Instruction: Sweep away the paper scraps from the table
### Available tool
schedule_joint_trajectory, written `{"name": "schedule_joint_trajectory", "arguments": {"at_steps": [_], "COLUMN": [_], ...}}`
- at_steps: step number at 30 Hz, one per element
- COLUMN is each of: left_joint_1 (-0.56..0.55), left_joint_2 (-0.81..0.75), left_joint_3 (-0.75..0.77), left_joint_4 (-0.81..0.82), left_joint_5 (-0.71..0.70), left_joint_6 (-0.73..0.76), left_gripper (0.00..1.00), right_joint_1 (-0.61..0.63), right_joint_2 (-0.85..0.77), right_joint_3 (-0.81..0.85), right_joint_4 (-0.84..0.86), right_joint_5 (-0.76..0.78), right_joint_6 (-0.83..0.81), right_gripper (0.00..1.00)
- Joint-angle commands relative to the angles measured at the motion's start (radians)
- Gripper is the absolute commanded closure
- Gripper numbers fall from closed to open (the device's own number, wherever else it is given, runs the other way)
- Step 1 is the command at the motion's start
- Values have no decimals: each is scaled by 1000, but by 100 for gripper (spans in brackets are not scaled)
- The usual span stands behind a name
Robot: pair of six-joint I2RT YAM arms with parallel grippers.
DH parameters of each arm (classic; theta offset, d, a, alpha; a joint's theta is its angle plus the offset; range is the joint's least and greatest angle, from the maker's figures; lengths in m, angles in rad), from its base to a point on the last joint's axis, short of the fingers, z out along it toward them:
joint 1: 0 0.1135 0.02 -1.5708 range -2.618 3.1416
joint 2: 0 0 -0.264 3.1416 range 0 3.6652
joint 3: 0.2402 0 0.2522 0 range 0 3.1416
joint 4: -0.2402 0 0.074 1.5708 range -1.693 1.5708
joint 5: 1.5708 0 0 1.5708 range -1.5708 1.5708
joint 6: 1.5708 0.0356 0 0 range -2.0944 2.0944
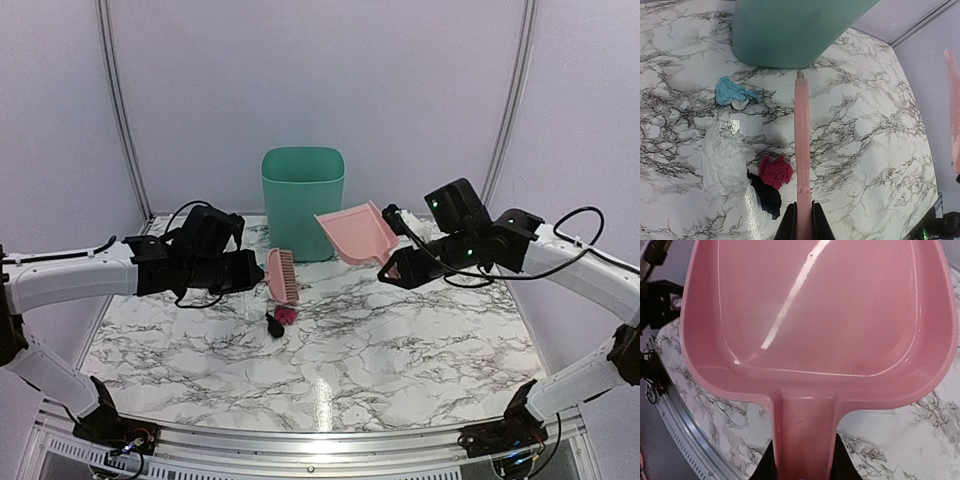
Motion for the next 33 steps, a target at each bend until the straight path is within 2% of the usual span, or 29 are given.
{"name": "schedule_joint_trajectory", "arguments": {"at_steps": [1,4,8,12,21,26,33], "left_joint_1": [4,4,9,39,117,157,200], "left_joint_2": [-62,-91,-156,-209,-272,-243,-139], "left_joint_3": [67,93,114,112,62,38,36], "left_joint_4": [-61,-95,-158,-251,-377,-418,-429], "left_joint_5": [-12,-25,-113,-221,-375,-374,-261], "left_joint_6": [41,55,93,151,261,282,320], "left_gripper": [100,100,100,100,100,100,100], "right_joint_1": [57,113,165,183,215,234,236], "right_joint_2": [-17,13,71,135,303,421,530], "right_joint_3": [-62,-93,-122,-161,-97,-10,92], "right_joint_4": [-86,-127,-171,-185,-173,-165,-187], "right_joint_5": [50,56,48,-51,-62,-42,11], "right_joint_6": [28,30,30,-6,-51,-81,-134], "right_gripper": [100,100,100,100,100,100,100]}}
